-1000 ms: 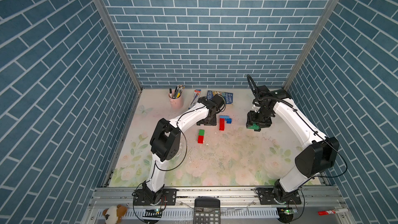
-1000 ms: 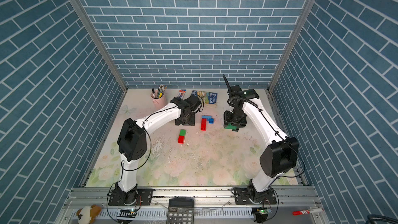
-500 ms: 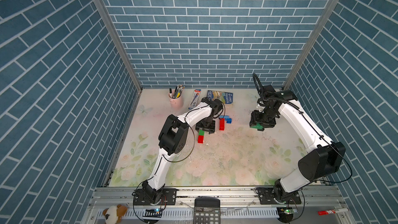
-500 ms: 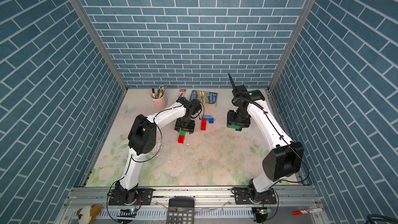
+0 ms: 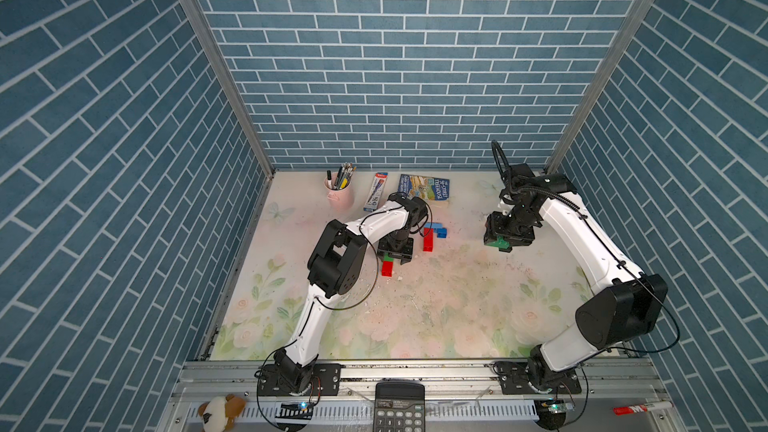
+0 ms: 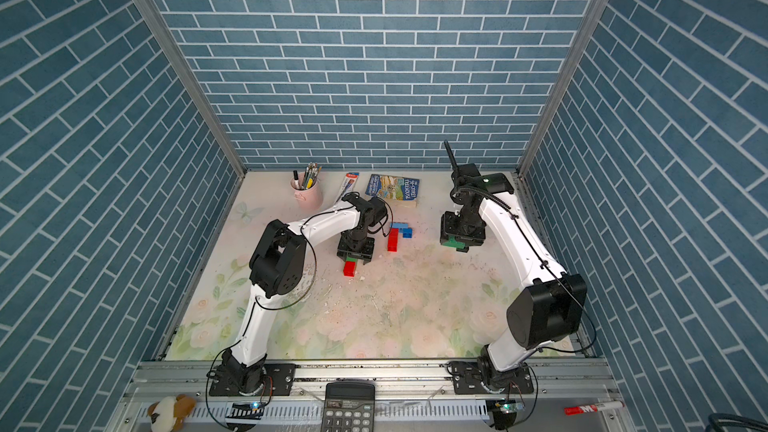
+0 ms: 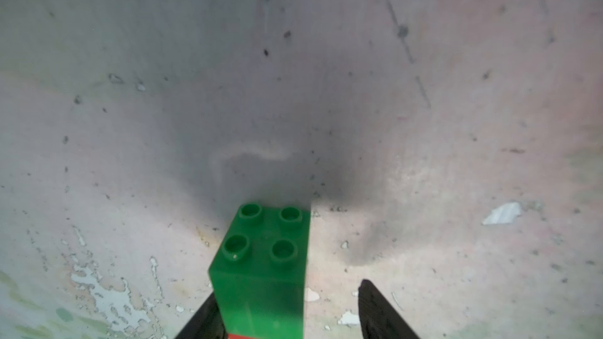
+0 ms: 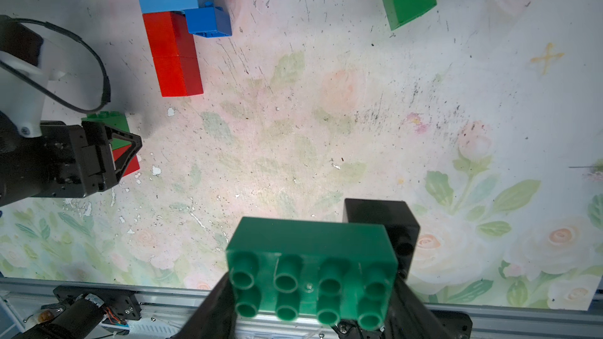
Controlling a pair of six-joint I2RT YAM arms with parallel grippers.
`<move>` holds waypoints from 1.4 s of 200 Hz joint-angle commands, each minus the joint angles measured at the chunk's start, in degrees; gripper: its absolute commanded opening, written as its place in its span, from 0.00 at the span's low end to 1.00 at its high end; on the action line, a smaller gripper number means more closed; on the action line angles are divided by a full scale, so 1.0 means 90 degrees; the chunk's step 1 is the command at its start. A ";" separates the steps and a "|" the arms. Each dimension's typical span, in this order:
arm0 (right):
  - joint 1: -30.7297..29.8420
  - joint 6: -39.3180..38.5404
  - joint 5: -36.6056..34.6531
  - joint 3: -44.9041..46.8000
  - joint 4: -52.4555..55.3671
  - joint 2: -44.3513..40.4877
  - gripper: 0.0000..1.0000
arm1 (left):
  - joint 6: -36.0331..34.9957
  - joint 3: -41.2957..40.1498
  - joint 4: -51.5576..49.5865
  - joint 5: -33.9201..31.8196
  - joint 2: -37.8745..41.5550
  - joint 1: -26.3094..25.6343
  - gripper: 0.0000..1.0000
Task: Assemble the letter r with lego
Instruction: Pick up the lego brick from the center of the board.
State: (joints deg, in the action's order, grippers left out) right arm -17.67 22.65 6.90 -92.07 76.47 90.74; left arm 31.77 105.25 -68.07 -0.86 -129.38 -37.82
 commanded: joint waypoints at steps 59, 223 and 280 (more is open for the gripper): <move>0.0089 -0.0115 -0.0044 -0.0087 0.0175 -0.0009 0.27 | 0.0263 -0.0478 0.0493 -0.0225 -0.0043 0.0042 0.44; 0.0093 -0.0030 -0.0171 0.0315 0.0231 -0.0364 0.26 | -0.0242 -0.5342 0.7417 -0.2874 0.3605 -0.0825 0.30; 0.0098 0.0090 -0.0383 0.1054 0.0426 -0.0912 0.25 | -0.0846 -0.6690 1.0454 -0.3723 0.3539 -0.1092 0.28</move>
State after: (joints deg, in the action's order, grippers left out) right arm -16.97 22.70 5.43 -84.58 77.62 85.43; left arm 27.38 48.16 8.47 -28.56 -97.49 -47.18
